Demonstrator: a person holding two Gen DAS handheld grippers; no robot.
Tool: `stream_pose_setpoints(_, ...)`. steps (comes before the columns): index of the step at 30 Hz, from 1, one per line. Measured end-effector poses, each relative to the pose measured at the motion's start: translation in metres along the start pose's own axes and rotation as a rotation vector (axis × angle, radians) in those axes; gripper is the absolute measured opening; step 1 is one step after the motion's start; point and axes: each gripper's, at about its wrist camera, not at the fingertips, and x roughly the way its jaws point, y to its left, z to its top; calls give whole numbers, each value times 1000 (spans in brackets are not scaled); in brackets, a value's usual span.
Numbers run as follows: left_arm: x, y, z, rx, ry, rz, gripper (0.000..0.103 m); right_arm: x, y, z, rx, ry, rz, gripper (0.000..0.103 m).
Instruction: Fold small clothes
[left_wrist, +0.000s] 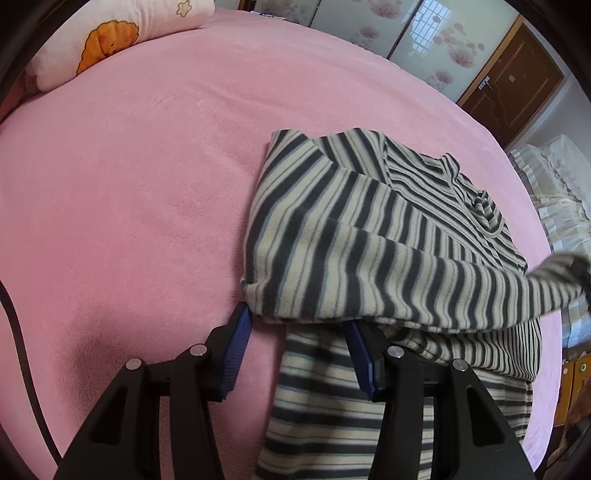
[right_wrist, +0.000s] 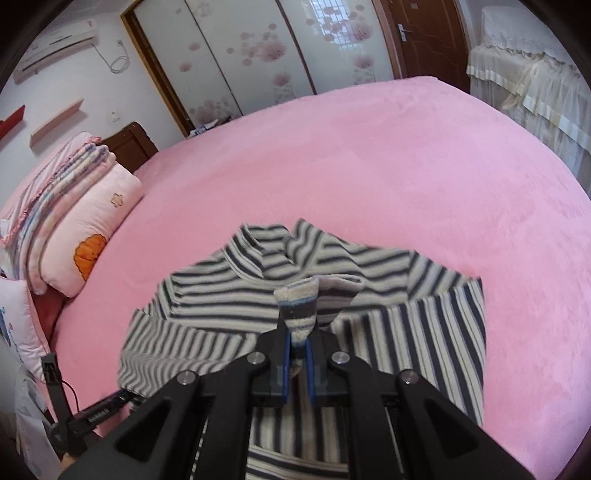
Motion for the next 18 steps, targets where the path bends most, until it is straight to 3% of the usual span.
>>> stream_pose_setpoints(5,0,-1,-12,57,38,13,49,-18,10,25,-13,-78,15,6)
stream_pose_setpoints(9,0,6,-18,78,54,17,49,-33,-11,22,11,-125,-36,6)
stream_pose_setpoints(12,0,5,-17,87,65,13,49,-19,-41,2,44,-57,-79,6)
stream_pose_setpoints(15,-1,1,-14,108,80,14,49,8,-74,-29,87,77,-138,11)
stream_pose_setpoints(18,-7,-5,-7,152,90,15,49,25,-107,-54,149,191,-163,23)
